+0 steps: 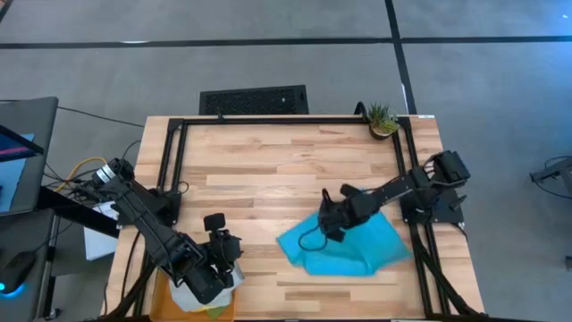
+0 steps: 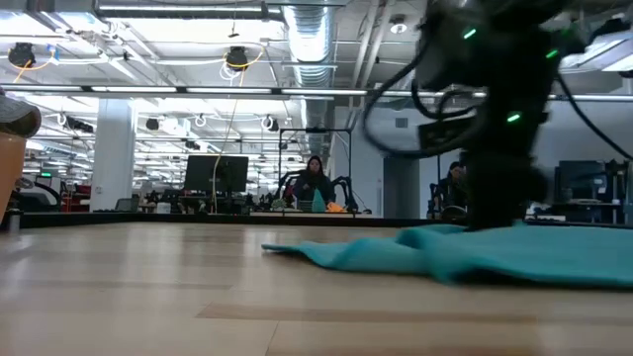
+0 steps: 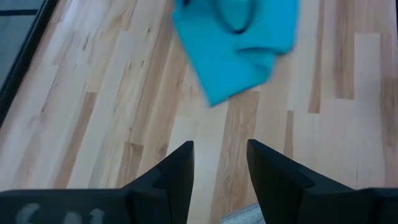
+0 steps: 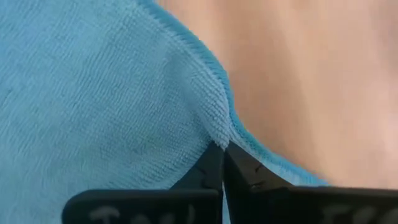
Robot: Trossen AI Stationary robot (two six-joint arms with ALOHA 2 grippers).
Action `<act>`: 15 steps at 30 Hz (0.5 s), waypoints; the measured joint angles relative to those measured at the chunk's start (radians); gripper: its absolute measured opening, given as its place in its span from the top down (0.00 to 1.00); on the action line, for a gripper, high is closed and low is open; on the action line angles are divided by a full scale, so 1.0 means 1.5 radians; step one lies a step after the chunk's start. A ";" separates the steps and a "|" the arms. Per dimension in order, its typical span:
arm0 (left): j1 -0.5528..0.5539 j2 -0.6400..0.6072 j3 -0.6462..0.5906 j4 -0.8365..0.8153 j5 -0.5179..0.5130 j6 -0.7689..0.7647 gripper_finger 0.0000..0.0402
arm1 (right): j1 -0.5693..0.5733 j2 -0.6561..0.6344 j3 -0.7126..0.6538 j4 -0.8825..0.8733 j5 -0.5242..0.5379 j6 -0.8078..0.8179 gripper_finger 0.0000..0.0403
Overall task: Fold microfiber towels
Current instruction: Fold the blue towel
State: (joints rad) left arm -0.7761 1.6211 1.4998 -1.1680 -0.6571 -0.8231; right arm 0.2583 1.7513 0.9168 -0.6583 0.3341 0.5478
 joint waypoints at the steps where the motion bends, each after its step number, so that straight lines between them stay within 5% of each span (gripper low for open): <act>1: 0.000 0.000 0.000 -0.001 0.000 0.000 0.65 | -0.018 0.001 -0.001 0.011 0.024 -0.015 0.96; 4: 0.000 0.000 0.000 -0.001 0.000 0.000 0.65 | -0.069 0.000 -0.001 0.059 0.094 -0.052 0.99; 15: 0.000 0.000 0.000 -0.002 0.000 0.000 0.65 | -0.195 -0.001 0.000 0.155 0.089 -0.131 0.89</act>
State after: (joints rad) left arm -0.7761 1.6211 1.4998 -1.1709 -0.6571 -0.8236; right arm -0.0345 1.7500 0.9173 -0.4263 0.4677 0.3508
